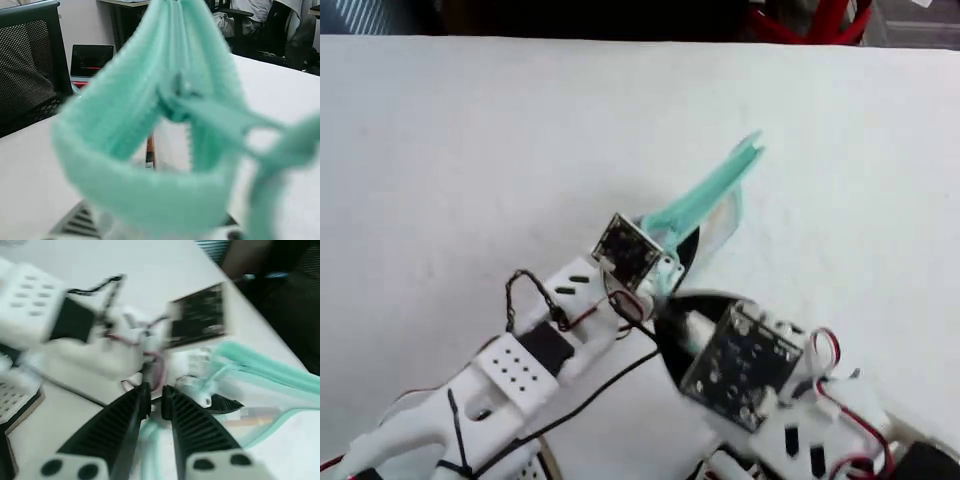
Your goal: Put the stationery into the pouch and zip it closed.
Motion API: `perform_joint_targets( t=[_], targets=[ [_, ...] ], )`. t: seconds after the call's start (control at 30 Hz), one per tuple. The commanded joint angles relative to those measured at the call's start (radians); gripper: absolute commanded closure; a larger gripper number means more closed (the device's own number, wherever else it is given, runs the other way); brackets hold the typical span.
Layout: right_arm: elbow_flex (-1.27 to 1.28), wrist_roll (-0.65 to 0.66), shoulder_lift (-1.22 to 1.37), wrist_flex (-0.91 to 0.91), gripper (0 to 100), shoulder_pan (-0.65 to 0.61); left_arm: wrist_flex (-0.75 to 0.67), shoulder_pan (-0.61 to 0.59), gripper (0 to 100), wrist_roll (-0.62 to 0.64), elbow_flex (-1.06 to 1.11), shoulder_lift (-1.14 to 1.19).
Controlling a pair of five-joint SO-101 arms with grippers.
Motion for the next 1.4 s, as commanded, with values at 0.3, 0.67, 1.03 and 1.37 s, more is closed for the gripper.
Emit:
perform_joint_targets(
  t=[0.3, 0.67, 1.03, 1.37],
  targets=[
    [0.097, 0.069, -0.062, -0.004, 98.1, 0.033, -0.055, -0.102, 96, -0.003, -0.040, -0.013],
    [0.333, -0.084, -0.064, -0.344, 90.1, 0.421, -0.049, -0.047, 96, -0.009, -0.015, -0.013],
    [0.399, -0.132, -0.064, -0.437, 78.7, 0.309, -0.048, -0.048, 96, -0.009, -0.014, -0.013],
    [0.535, -0.133, -0.064, -0.561, 78.3, 0.254, -0.051, -0.053, 96, -0.009, 0.000, -0.013]
  ],
)
